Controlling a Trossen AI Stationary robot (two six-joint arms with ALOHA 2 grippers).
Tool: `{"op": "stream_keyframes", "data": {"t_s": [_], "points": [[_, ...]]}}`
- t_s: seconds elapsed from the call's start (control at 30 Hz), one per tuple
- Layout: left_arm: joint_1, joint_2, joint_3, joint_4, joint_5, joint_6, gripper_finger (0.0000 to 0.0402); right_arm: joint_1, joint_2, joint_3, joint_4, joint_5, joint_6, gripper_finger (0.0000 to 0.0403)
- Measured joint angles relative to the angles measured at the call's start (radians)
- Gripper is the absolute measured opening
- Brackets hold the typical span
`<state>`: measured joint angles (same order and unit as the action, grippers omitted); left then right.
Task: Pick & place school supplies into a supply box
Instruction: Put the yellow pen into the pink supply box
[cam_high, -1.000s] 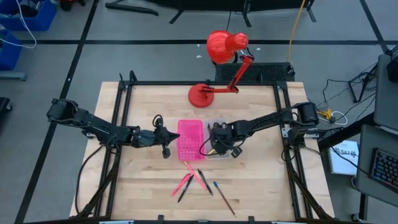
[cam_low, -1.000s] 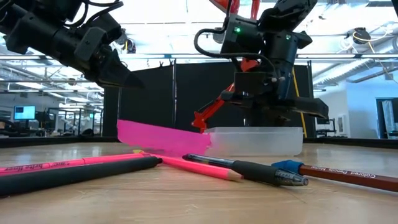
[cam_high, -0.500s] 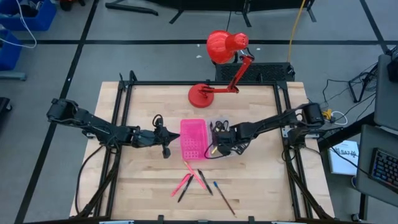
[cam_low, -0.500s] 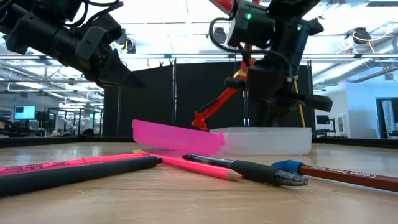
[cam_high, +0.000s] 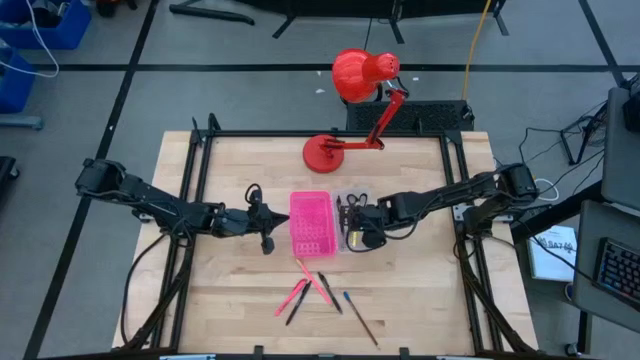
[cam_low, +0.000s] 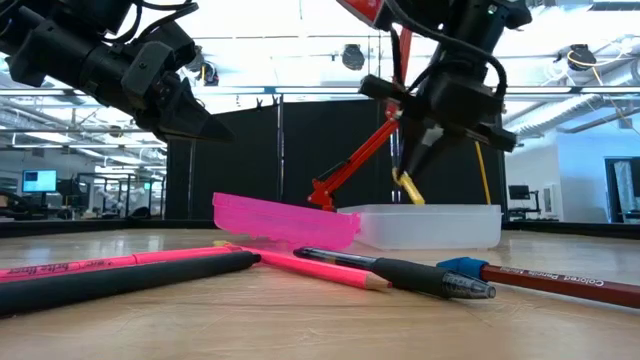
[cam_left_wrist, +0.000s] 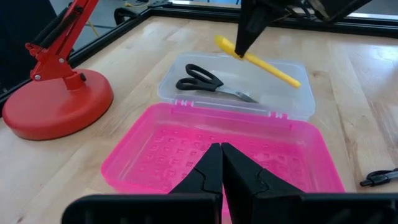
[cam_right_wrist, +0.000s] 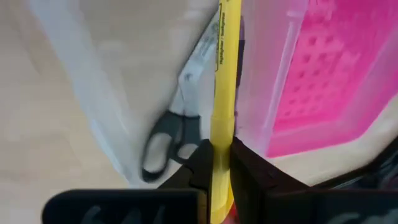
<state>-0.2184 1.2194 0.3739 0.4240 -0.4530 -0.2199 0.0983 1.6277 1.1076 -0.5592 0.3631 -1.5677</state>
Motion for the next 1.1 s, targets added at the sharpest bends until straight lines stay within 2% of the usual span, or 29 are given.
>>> {"op": "stream_keyframes", "data": {"t_s": [0.07, 0.13, 0.43, 0.8, 1.1], "points": [[0.0, 0.0, 0.0, -0.001, -0.001, 0.0, 0.001, -0.019, 0.0, 0.0, 0.022, -0.022, -0.087, 0.0026], [0.0, 0.0, 0.0, -0.003, -0.001, 0.0, 0.001, -0.046, 0.0, 0.0, 0.023, -0.094, -0.115, 0.0026], [0.0, 0.0, 0.0, -0.006, -0.001, 0.017, 0.001, -0.089, 0.035, 0.0, 0.11, -0.333, -0.042, 0.0026], [0.0, 0.0, 0.0, -0.011, 0.002, 0.025, 0.001, -0.139, 0.151, 0.0, 0.205, -0.33, -0.111, 0.0024], [0.0, 0.046, 0.001, -0.021, 0.008, 0.008, 0.001, -0.193, 0.159, -0.008, 0.218, -0.311, -0.123, 0.0024]]}}
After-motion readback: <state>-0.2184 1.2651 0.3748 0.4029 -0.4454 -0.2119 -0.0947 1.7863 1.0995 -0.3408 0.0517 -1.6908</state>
